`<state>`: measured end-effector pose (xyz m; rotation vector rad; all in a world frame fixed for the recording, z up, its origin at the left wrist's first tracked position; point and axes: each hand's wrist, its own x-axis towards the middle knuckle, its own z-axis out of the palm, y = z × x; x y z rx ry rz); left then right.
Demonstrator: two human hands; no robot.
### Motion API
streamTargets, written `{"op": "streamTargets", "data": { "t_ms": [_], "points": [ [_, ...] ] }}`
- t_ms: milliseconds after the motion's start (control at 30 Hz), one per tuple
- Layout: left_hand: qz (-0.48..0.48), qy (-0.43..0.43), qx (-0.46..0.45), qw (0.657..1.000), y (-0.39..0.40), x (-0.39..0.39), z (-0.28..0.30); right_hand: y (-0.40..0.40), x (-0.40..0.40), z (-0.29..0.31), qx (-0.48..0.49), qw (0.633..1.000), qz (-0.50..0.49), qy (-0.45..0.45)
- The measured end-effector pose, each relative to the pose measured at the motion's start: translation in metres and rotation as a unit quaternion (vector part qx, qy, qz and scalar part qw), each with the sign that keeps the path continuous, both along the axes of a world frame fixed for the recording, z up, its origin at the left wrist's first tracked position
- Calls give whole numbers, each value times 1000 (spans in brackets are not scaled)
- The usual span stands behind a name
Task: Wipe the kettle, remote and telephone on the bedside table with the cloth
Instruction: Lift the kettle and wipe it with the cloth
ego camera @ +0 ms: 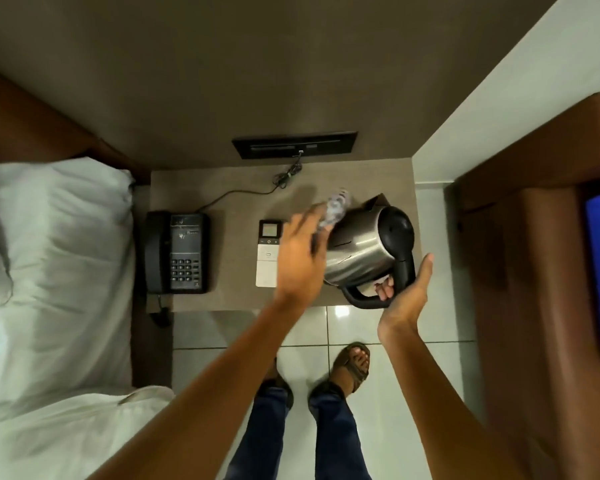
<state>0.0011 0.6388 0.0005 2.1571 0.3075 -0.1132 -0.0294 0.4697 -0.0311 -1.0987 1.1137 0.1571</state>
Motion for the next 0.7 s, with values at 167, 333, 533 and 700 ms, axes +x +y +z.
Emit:
{"op": "streamTargets", "data": {
  "t_ms": [167,333,533,700],
  "points": [
    [2,-25,69,997,-18,-39,-20,-7,-6,4,44,999,16,-12],
    [-18,-74,96,993,-57,-20,-7,2,-7,9,96,993,13,-66],
    [107,-18,46,993,-49,-31,-9,4,-4,9,108,992,-8,-69],
    [-74,-117,131,982,-52,-65,-25,-4,-1,11,125,987,-24,-99]
  ]
}}
